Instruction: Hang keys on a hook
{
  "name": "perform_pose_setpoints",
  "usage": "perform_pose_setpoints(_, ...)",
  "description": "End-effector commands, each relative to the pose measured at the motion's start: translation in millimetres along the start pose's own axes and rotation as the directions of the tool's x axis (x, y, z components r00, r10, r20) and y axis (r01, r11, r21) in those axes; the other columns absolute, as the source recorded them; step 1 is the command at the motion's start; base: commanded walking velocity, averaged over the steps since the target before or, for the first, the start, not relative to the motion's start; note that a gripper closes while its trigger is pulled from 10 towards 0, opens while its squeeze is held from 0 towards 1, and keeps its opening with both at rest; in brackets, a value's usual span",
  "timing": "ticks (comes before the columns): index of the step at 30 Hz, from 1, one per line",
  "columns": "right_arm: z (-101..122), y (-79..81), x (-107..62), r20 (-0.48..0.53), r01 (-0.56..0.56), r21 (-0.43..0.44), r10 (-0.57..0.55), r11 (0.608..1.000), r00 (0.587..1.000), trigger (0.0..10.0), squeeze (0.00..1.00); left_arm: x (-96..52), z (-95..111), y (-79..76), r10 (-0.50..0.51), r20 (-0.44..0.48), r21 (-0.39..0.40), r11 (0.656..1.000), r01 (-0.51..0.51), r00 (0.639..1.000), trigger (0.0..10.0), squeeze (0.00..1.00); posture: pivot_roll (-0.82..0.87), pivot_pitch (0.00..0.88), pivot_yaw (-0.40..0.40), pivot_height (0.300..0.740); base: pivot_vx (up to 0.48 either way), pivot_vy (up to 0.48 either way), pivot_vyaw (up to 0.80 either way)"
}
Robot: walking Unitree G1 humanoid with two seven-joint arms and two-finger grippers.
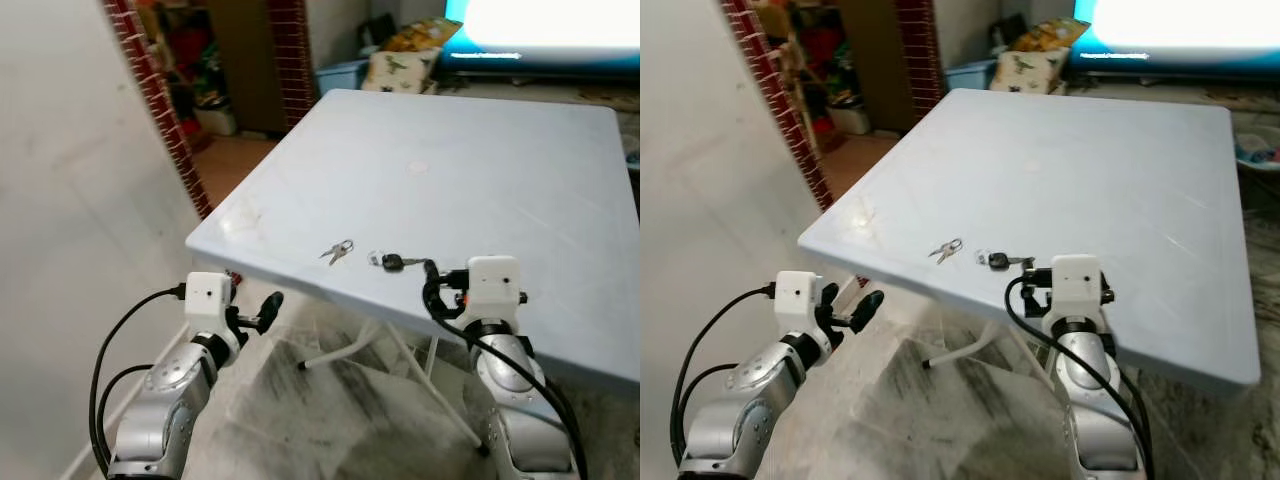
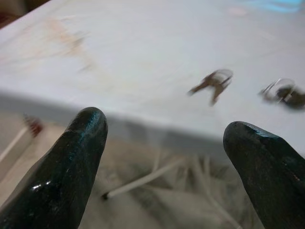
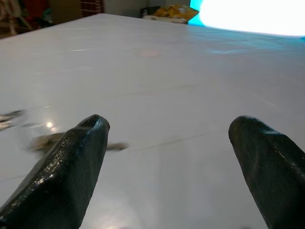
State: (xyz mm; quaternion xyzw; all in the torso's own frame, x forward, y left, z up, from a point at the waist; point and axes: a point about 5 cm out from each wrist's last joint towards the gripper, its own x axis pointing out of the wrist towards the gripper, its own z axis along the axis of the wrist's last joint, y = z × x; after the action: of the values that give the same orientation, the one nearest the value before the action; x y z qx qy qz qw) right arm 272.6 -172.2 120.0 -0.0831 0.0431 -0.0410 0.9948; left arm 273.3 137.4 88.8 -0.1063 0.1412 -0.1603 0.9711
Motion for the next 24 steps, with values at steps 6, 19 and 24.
perform_pose_setpoints(6,0.0,-1.9,-0.1,-0.002,0.009,0.007,-0.009,1.0,1.0,10.0,0.0,1.0,1.8,-3.9,-0.011,0.004,0.002,1.0,0.011,1.0,10.0,0.0,-0.08,0.0,0.132,0.74,0.269,0.0,0.0)
perform_pose_setpoints(19,-0.5,-1.8,-0.2,-0.002,0.012,0.008,-0.012,1.0,1.0,10.0,0.0,2.0,-0.6,-6.3,0.004,-0.024,-0.066,0.998,-0.006,1.0,10.0,0.0,-0.08,0.0,0.13,0.74,0.0,0.0,0.0)
perform_pose_setpoints(24,0.8,-2.6,0.4,0.005,0.019,-0.002,-0.019,1.0,1.0,10.0,0.0,3.0,0.4,-8.1,-0.011,-0.03,-0.065,0.998,0.009,0.999,10.0,0.0,-0.08,0.0,0.127,0.74,0.0,0.0,0.0)
